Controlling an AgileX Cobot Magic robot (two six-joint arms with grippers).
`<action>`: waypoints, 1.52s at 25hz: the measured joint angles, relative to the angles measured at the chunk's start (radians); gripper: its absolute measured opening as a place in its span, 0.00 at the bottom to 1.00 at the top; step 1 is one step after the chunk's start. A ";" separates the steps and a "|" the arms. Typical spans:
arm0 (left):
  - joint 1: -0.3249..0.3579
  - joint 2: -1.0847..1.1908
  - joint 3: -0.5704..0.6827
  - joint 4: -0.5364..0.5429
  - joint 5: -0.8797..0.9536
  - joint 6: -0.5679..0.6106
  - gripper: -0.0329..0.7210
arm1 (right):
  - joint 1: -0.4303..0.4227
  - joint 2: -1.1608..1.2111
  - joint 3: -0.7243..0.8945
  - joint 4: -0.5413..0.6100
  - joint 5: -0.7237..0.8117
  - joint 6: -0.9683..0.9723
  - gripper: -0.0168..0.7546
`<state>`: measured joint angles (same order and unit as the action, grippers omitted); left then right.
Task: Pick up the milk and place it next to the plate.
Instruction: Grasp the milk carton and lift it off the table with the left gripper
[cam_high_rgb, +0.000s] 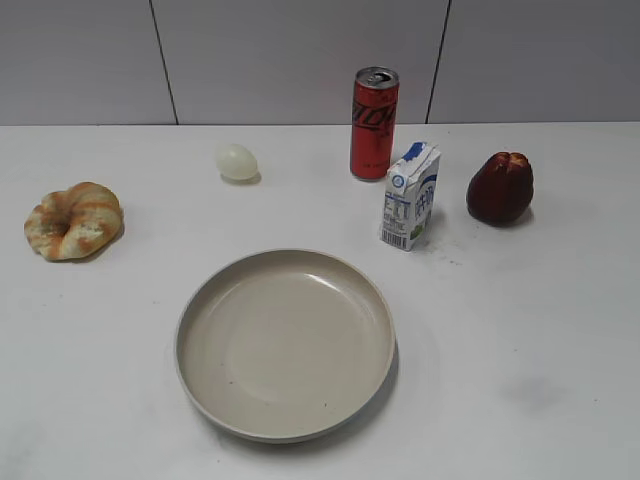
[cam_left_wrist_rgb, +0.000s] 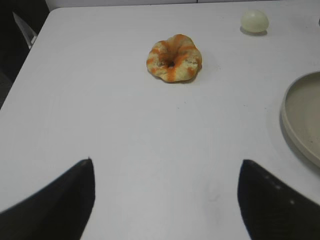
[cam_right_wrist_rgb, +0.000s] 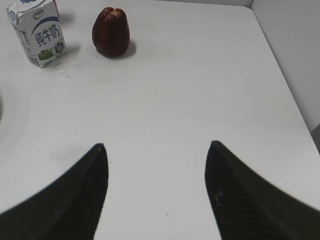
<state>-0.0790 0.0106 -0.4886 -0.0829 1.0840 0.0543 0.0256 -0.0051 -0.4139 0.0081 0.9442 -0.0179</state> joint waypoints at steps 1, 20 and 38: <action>0.000 0.000 0.000 0.000 0.000 0.000 0.93 | 0.000 0.000 0.000 0.000 0.000 0.000 0.63; -0.007 0.777 -0.181 -0.231 -0.563 0.103 0.86 | 0.000 0.000 0.000 0.000 0.000 0.000 0.63; -0.540 1.847 -1.236 -0.292 -0.273 0.161 0.84 | 0.000 0.000 0.000 0.000 0.000 0.000 0.63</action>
<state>-0.6194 1.8572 -1.7248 -0.3754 0.8109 0.2157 0.0256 -0.0051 -0.4139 0.0081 0.9442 -0.0179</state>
